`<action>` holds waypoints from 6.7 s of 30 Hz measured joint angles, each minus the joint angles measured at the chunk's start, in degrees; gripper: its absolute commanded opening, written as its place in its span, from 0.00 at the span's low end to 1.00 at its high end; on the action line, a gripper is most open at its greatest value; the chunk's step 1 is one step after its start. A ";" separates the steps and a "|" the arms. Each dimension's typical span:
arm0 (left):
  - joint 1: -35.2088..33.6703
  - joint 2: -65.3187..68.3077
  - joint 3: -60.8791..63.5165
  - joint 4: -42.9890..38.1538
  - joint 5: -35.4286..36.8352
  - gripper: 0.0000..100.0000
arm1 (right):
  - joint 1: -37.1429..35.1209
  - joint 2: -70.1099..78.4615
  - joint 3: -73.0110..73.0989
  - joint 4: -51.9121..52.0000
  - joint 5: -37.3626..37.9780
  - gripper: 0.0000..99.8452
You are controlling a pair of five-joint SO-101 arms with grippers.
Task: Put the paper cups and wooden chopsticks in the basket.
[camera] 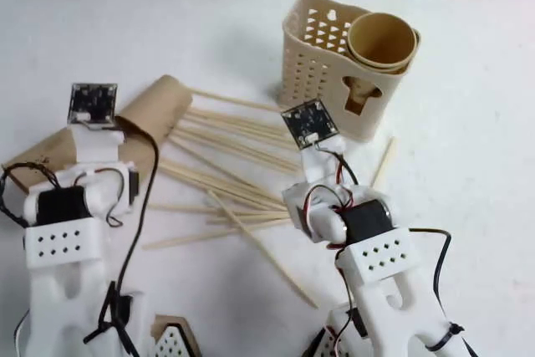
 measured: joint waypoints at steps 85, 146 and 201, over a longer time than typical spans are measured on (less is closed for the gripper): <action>7.21 -25.93 -9.23 11.96 -3.16 0.02 | 0.00 -0.18 2.73 0.00 3.69 0.02; 53.45 81.49 -124.04 21.54 -19.69 0.18 | -6.77 -0.18 15.30 -12.48 17.76 0.02; 53.54 91.16 -124.40 -13.45 -10.81 0.06 | -6.77 -0.18 15.56 -12.48 17.76 0.02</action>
